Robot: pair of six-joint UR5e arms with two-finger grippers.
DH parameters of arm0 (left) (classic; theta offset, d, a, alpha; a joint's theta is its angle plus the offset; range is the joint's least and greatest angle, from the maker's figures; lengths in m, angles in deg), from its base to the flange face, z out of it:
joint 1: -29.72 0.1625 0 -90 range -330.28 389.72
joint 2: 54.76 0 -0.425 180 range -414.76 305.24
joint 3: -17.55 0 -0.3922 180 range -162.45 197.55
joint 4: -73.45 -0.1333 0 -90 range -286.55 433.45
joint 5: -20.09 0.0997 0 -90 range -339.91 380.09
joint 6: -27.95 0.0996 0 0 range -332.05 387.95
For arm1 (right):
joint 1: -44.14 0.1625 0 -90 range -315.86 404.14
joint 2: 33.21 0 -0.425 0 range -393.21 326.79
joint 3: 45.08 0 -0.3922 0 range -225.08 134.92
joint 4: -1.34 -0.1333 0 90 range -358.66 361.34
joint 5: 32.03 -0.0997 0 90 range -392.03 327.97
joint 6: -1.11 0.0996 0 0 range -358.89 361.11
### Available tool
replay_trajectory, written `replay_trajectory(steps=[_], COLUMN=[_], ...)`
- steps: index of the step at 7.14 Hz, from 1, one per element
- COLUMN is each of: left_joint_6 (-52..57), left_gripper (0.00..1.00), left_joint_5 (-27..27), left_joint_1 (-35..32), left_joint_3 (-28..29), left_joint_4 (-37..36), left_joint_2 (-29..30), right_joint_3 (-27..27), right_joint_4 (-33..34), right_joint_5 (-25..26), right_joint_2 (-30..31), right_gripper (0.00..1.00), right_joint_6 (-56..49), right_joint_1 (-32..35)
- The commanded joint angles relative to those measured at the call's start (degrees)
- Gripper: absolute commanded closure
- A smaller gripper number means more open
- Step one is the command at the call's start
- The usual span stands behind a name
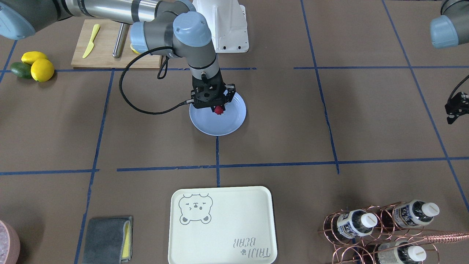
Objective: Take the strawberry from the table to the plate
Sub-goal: 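Carry the strawberry with the right gripper over the plate while the left arm withdraws, then lower the strawberry onto the plate and open the right gripper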
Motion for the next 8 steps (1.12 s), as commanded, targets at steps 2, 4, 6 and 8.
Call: replay_trajectory(steps=[2,4,6,8], left_joint_6=[1.6,1.7,1.6,1.6], left_gripper=[0.0,0.0,0.0,0.0], left_joint_5=[-0.6,-0.6,-0.6,-0.6], left_joint_1=[-0.8,-0.8,-0.8,-0.9], left_joint_3=[1.9,2.0,2.0,2.0], left_joint_4=[0.3,0.5,0.5,0.5], left_joint_2=[-0.1,-0.1,-0.1,-0.1], right_joint_3=[2.4,3.8,3.9,3.6], right_joint_4=[0.3,0.2,0.1,0.1], right_joint_5=[1.3,1.4,1.2,1.0], right_joint_2=[0.1,0.0,0.0,0.1], right_gripper=[1.0,1.0,0.22,0.0], right_joint_6=[-0.1,-0.1,-0.1,0.0], right_joint_1=[-2.0,-2.1,-2.0,-2.0])
